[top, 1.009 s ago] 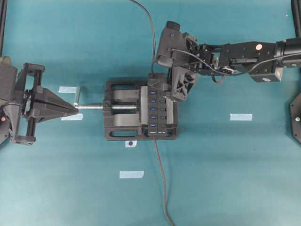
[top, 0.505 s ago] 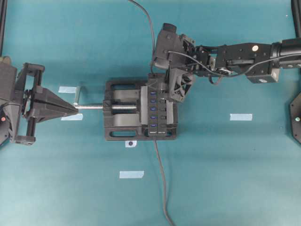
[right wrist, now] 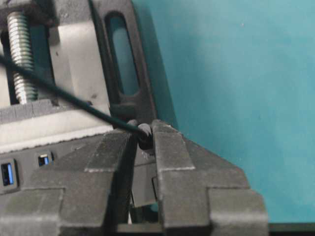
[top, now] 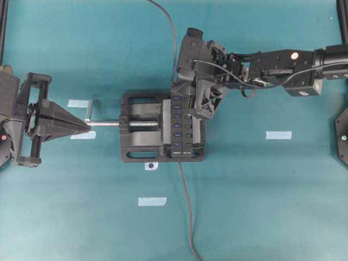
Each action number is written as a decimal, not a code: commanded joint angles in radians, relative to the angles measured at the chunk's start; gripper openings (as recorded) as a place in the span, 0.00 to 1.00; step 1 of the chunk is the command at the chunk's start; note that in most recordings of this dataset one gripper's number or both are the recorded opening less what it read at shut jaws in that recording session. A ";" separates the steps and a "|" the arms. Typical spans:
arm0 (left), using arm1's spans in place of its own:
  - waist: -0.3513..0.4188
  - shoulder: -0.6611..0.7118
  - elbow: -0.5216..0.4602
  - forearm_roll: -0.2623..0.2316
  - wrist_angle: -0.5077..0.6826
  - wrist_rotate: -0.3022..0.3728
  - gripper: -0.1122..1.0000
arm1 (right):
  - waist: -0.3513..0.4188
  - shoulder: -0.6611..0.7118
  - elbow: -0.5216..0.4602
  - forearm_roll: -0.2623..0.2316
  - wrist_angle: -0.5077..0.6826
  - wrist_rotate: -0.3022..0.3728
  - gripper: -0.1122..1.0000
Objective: Insert the USB into the front port of the fixed hub.
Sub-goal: 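Grasp the black USB plug with the right gripper and pull it out, then carry the unplugged USB plug with the right gripper over the hub, then align the held USB plug with the hub's front port, right gripper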
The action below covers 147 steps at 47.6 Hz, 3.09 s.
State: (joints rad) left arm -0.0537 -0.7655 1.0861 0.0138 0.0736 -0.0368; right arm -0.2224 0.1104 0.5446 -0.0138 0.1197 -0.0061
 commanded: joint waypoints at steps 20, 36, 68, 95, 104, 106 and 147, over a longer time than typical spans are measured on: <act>-0.002 -0.018 -0.009 0.002 -0.009 -0.003 0.10 | 0.018 -0.066 -0.029 0.011 0.000 0.005 0.16; -0.002 -0.092 0.018 0.002 -0.003 -0.005 0.10 | 0.034 -0.138 -0.018 0.018 0.003 0.038 0.15; -0.002 -0.121 0.037 0.002 -0.003 -0.031 0.10 | 0.132 -0.225 -0.011 0.028 0.078 0.051 0.15; -0.002 -0.121 0.034 0.002 -0.003 -0.031 0.10 | 0.222 -0.227 -0.008 0.052 0.066 0.052 0.15; -0.002 -0.121 0.034 0.002 -0.003 -0.031 0.10 | 0.244 -0.225 0.003 0.055 0.064 0.054 0.15; -0.002 -0.121 0.034 0.003 -0.003 -0.031 0.10 | 0.247 -0.224 0.011 0.057 0.063 0.054 0.15; -0.002 -0.117 0.032 0.002 -0.003 -0.032 0.10 | 0.265 -0.130 0.069 0.055 -0.052 0.150 0.15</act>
State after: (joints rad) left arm -0.0537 -0.8882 1.1336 0.0138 0.0736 -0.0675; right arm 0.0383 -0.0138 0.6213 0.0430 0.0767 0.1335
